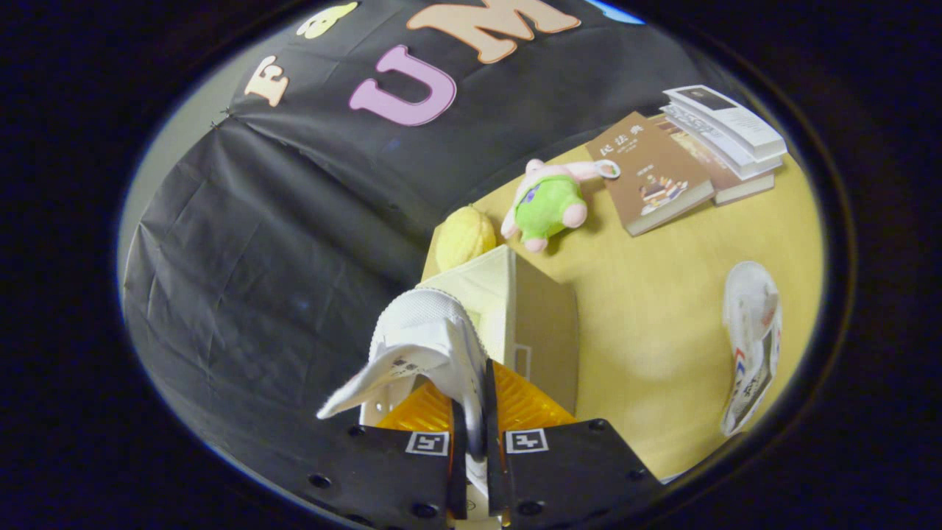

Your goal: Open the storage box then place both shoes into the box .Put the left shoe in first, then the right shoe, with the right side of both shoes facing outward in a uniform manner.

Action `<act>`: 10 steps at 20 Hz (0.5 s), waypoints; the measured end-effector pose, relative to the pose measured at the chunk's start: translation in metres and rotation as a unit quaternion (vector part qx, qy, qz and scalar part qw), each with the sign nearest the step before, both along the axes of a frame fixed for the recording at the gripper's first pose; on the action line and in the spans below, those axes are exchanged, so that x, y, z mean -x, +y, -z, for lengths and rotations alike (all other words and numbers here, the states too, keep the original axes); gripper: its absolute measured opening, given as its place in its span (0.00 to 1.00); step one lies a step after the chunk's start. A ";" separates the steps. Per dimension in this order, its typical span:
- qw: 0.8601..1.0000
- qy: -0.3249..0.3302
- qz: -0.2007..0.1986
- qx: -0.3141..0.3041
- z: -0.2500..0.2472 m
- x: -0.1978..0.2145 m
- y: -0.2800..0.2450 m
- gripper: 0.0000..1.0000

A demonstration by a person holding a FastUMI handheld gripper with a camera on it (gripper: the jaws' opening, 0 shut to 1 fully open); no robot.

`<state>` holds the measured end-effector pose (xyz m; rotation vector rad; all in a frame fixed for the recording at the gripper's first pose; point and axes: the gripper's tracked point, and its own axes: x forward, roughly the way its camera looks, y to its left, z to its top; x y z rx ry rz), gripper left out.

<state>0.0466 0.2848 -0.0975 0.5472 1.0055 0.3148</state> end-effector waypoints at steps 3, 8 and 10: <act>0.999 0.039 -0.003 -0.008 0.017 -0.004 0.034 0.14; 0.994 0.093 0.045 0.035 0.061 -0.025 0.061 0.14; 0.991 0.104 0.074 0.048 0.076 -0.039 0.067 0.14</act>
